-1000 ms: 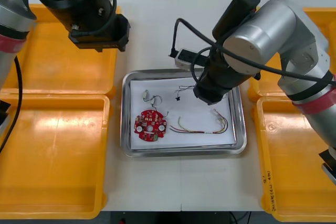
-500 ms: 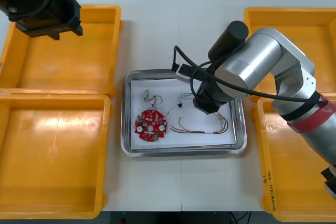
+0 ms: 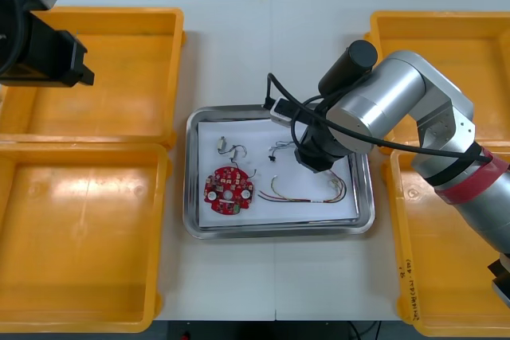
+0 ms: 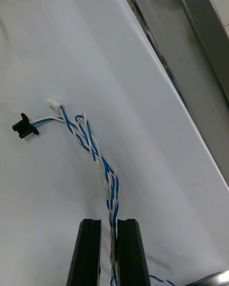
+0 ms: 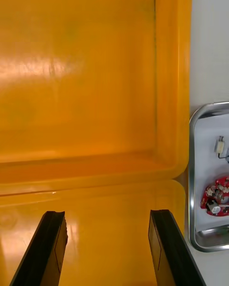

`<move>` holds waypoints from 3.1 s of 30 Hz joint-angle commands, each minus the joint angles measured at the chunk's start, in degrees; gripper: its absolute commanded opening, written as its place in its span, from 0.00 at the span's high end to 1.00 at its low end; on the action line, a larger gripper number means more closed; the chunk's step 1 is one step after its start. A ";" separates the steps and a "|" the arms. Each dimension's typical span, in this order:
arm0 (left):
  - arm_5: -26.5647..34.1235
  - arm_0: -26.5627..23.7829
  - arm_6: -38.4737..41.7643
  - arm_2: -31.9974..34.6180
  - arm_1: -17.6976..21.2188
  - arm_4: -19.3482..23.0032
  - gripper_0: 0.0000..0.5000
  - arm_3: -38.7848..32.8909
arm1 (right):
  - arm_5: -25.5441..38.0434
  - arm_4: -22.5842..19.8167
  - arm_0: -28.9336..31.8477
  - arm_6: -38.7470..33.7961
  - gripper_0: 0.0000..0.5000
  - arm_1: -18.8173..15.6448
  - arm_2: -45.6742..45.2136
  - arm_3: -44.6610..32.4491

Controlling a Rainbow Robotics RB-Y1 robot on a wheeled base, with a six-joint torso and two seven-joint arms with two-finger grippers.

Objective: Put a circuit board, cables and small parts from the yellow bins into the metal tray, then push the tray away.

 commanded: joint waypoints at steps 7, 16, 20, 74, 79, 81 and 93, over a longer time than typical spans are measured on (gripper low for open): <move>0.34 13.73 2.46 4.37 4.00 1.87 0.00 -9.71 | -0.51 0.81 0.26 0.87 0.00 0.80 0.73 -0.68; 0.34 21.90 3.25 5.95 5.93 2.05 0.00 -12.34 | 6.17 0.89 -2.56 -0.27 0.00 0.89 -0.68 -3.23; 0.34 25.24 2.72 7.79 7.07 2.57 0.00 -12.52 | 12.50 -2.80 -5.10 -0.98 0.00 0.80 -4.55 -3.75; 0.34 26.56 2.90 8.76 7.87 2.49 0.00 -12.43 | 26.43 -18.35 -5.72 -19.34 0.00 -10.80 -18.35 -21.51; 0.34 26.56 2.90 8.76 7.87 2.49 0.00 -12.43 | 26.43 -17.21 -5.72 -19.96 0.00 -9.13 -12.98 -25.37; 0.34 26.56 2.90 8.76 7.87 2.49 0.00 -12.43 | 26.43 -17.30 -5.72 -19.96 0.00 -8.43 -11.23 -26.08; 0.34 26.56 2.90 8.76 7.87 2.49 0.00 -12.43 | 26.43 -15.45 -5.10 -17.94 0.00 -3.51 0.37 -26.78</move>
